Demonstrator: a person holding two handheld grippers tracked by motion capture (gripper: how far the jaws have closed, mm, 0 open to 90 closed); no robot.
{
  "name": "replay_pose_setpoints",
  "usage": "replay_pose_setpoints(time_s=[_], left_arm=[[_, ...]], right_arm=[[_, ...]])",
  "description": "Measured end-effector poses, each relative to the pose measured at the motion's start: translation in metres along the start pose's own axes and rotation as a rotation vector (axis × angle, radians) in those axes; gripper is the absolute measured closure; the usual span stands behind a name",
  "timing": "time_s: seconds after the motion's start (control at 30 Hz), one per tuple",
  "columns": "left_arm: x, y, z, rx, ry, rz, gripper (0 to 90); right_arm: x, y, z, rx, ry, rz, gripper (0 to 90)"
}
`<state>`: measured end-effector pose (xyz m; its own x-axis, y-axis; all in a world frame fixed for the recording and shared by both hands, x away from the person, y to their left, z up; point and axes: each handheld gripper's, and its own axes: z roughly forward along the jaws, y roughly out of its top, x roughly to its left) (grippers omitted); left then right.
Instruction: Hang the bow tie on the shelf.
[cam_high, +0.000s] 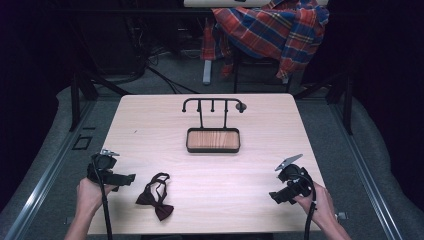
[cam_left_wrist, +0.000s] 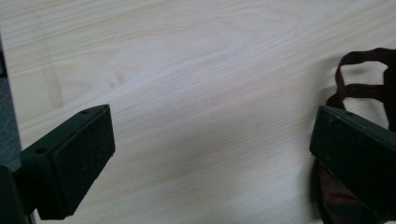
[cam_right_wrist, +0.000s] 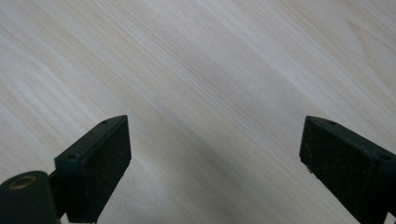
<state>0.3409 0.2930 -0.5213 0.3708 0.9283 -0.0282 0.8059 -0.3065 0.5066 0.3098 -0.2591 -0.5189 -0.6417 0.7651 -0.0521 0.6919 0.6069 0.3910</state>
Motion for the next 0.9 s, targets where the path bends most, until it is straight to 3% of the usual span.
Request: replay_pose_setpoints(time_s=[0.17, 0.3, 0.5, 0.9], left_arm=[[-0.005, 0.003, 0.001, -0.004, -0.024, 0.024, 0.0], [-0.011, 0.005, 0.001, -0.008, -0.042, 0.048, 0.0], [-0.018, 0.008, 0.001, -0.017, -0.078, 0.065, 0.0], [-0.035, 0.015, 0.008, 0.006, -0.091, 0.140, 0.0]], right_arm=[[0.002, -0.001, 0.001, 0.023, 0.000, -0.015, 8.5], [0.006, -0.001, 0.000, 0.048, -0.006, -0.054, 8.8], [0.008, 0.003, 0.004, 0.059, 0.025, -0.076, 9.9], [0.009, 0.004, 0.006, 0.056, 0.035, -0.087, 10.7]])
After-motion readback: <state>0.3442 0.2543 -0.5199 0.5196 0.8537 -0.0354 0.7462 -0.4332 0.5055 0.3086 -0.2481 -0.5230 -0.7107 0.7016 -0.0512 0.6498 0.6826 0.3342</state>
